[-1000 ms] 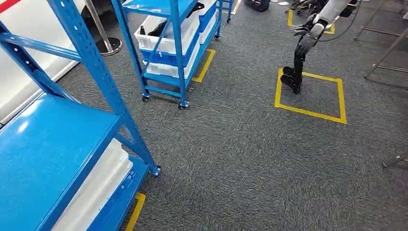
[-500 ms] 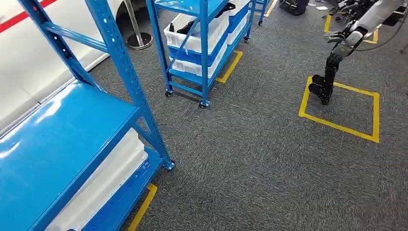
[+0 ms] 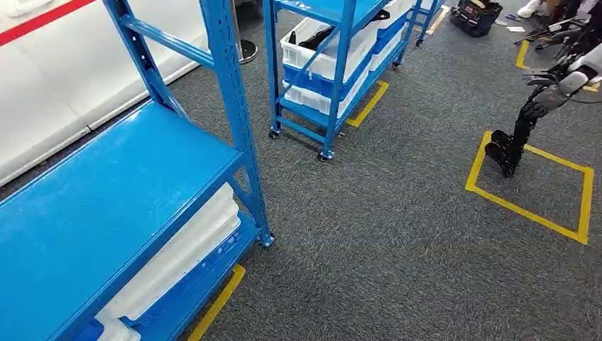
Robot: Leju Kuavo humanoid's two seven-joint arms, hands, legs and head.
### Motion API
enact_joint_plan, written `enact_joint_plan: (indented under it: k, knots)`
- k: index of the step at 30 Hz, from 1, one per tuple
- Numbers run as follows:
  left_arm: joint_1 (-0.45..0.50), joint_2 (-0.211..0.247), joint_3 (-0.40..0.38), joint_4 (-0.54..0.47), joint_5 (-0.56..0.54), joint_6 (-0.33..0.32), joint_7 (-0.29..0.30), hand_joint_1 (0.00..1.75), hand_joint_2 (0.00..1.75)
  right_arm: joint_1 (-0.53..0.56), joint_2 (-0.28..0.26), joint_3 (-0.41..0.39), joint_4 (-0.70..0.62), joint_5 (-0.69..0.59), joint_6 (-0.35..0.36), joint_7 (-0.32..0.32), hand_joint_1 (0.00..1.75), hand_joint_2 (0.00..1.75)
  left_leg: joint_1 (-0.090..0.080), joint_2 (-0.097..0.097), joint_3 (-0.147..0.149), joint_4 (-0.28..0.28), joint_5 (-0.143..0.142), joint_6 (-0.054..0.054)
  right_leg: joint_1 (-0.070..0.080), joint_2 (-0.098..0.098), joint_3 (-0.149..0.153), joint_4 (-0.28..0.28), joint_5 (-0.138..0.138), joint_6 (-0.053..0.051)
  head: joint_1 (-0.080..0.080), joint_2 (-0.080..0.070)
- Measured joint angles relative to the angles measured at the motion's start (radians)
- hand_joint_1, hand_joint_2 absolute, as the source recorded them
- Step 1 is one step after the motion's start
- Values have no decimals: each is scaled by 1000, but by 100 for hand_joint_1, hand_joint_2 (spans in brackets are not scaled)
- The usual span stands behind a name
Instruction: Take the parts from the cabinet and place them on the table.
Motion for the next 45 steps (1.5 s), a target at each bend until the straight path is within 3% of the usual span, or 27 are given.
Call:
enact_joint_plan:
  k: [1, 2, 3, 4, 8, 10, 12, 14, 15, 17, 18, 19, 23, 24, 25, 26, 28, 29, 30, 32, 33, 34, 37, 39, 41, 43, 45]
  knots:
    - [0, 0, 0, 0, 0, 0, 0, 0, 0, 0, 0, 0, 0, 0, 0, 0, 0, 0, 0, -1, 0, 0, 0, 0, 0, 0, -2, 4, 0, 0, 0, 0]
    - [2, 0, 0, 0, 0, 0, 0, 0, 0, 0, 0, 0, 0, 0, 0, 0, 0, 0, 0, -19, 1, 2, -1, -1, -1, 0, -1, -18, 39, 0, 0, 0]
    - [1, -1, 0, 0, 0, 0, 0, 0, 0, 1, 0, 0, 0, 1, 5, 0, 0, 0, 3, -60, 4, 13, -9, -12, -9, 42, 124, -307, 197, -5, 0, 0]
    - [0, -1, 0, 0, 0, 0, 0, 0, 0, 2, 0, 0, 2, 2, 6, 1, 0, 0, -2, -69, -1, 18, -13, -22, 1, 64, 127, -319, 184, -10, 1, 0]
    - [3, 0, 1, 0, 3, 0, 3, 0, 0, -3, 0, 0, 2, 6, 6, 3, 0, 0, 3, -90, -8, 18, -13, -45, -2, 30, 130, -324, 191, -40, 0, 0]
    - [1, 0, 1, 0, 3, 0, 6, 0, 0, -1, 0, 0, 2, 6, 7, 4, 0, 0, 2, -10, -39, 93, -64, -50, 0, 9, 131, -327, 191, -56, -1, 0]
    - [-2, -1, 1, 0, 3, 0, 6, 0, 0, 2, 0, 0, 2, 9, 11, 4, 0, 0, 5, 13, -118, 259, -148, -58, 5, -18, 130, -327, 189, -61, -1, 0]
    - [1, -2, 1, 0, 5, 0, 6, 0, 0, 3, 0, 0, 2, 10, 11, 4, 0, 0, 5, 17, -159, 344, -165, -59, 10, -41, 130, -326, 187, -63, -1, 0]
    - [2, -2, 1, 0, 8, 1, 6, 0, 0, 2, 0, 0, 2, 11, 12, 4, 0, 0, 4, 18, -143, 316, -138, -56, 12, -53, 131, -326, 186, -63, -1, 0]
    - [3, -1, 2, 0, 10, 3, 6, 0, 0, 0, 0, 0, 2, 12, 12, 4, 0, 0, 0, 33, -53, 144, -53, -41, 17, -74, 137, -326, 182, -62, -1, 0]
    - [1, 0, 2, 0, 10, 3, 6, 0, 0, 0, 0, 0, 2, 12, 13, 4, 0, 0, -10, 80, -3, 52, -22, -26, 18, -83, 141, -326, 180, -61, -1, 0]
    - [-2, 2, 2, 0, 10, 3, 6, 0, 0, 1, 0, 0, 2, 12, 15, 4, 0, 0, -16, 103, 6, 27, -35, -22, 24, -92, 142, -324, 176, -55, 0, 0]
    - [3, 1, 2, 0, 10, 3, 9, 0, 0, -7, 0, 0, 2, 13, 16, 3, 0, 0, -20, 59, 2, 10, -20, -8, 20, -127, 153, -332, 175, -36, -1, 0]
    - [5, -1, 2, 0, 10, 3, 9, 0, 0, -6, 0, 0, 2, 13, 15, 3, 0, 0, -9, 49, 18, -5, -8, -6, 15, -98, 154, -320, 164, -30, 0, 0]
    - [4, -2, 2, 0, 10, 3, 9, 0, 0, -3, -1, 0, 2, 13, 15, 2, 0, 0, -6, 42, 18, -11, -3, 3, 14, -48, 137, -286, 135, -27, 0, 0]
    - [1, -1, 2, 0, 10, 3, 9, 0, 0, -1, -1, 0, 2, 13, 15, 2, 0, 0, -7, 34, 15, -10, -1, 4, 12, -18, 106, -222, 96, -25, 1, 0]
    - [-1, -1, 2, 0, 10, 3, 9, 0, 0, 1, -1, 0, 2, 13, 15, 2, 0, 0, -7, 12, 13, -8, 0, 5, 6, -3, 30, -67, 33, -19, 0, 0]
    - [0, 0, 2, 0, 10, 3, 9, 0, 0, 1, -1, 0, 2, 13, 15, 2, 0, 0, -7, -2, 13, -6, -1, 4, 5, -3, 7, -30, 33, -16, 0, 0]
    - [1, 0, 2, 0, 10, 3, 9, 0, 0, 1, -1, 0, 2, 13, 15, 2, 0, 0, -6, -16, 14, -4, -2, 3, 3, -2, 10, -46, 62, -14, 0, 0]
    - [1, -1, 2, 0, 10, 2, 9, 0, 0, 1, -2, 0, 2, 13, 15, 2, 0, 0, -4, -43, 15, 6, -8, -4, -4, 5, 68, -184, 157, -12, 0, 0]
    - [1, -1, 2, 0, 9, 1, 9, 0, 0, 2, -2, 0, 2, 13, 15, 2, 0, 0, -2, -56, 14, 13, -13, -10, -9, 29, 108, -277, 204, -11, 1, 0]
    - [1, -1, 2, 0, 9, 0, 8, 0, 0, 3, -2, 0, 2, 13, 15, 5, 0, 0, -4, -64, 4, 20, -18, -17, -9, 71, 118, -303, 186, -9, 0, 0]
    - [1, -1, 2, 0, 6, 0, 6, 0, 0, -3, -2, 0, 2, 14, 19, 5, 0, 0, 0, -84, -4, 20, -16, -36, 1, 48, 116, -306, 194, -27, 0, 0]
    - [3, 0, 2, 0, 6, 0, 6, 0, 0, -3, -2, 0, 2, 15, 20, 5, 0, 0, 2, -94, -4, 26, -20, -46, -6, 26, 121, -321, 201, -44, 0, 0]
    - [3, 0, 2, 0, 4, -1, 6, 0, 0, -2, -3, 0, 2, 15, 22, 6, 0, 0, -1, -23, -42, 103, -71, -52, -4, 6, 124, -326, 204, -51, -1, 0]
    - [-1, 0, 2, 0, 0, -2, 6, 0, 0, 0, -3, -1, 3, 15, 27, 6, 0, 0, 2, 7, -122, 261, -146, -58, 3, -19, 121, -325, 201, -56, -1, 0]
    - [0, 0, 2, 0, -1, -2, 6, 0, 0, 1, -3, 0, 3, 16, 29, 6, 0, 0, 2, 15, -156, 328, -150, -58, 8, -45, 121, -325, 199, -59, -1, 0]
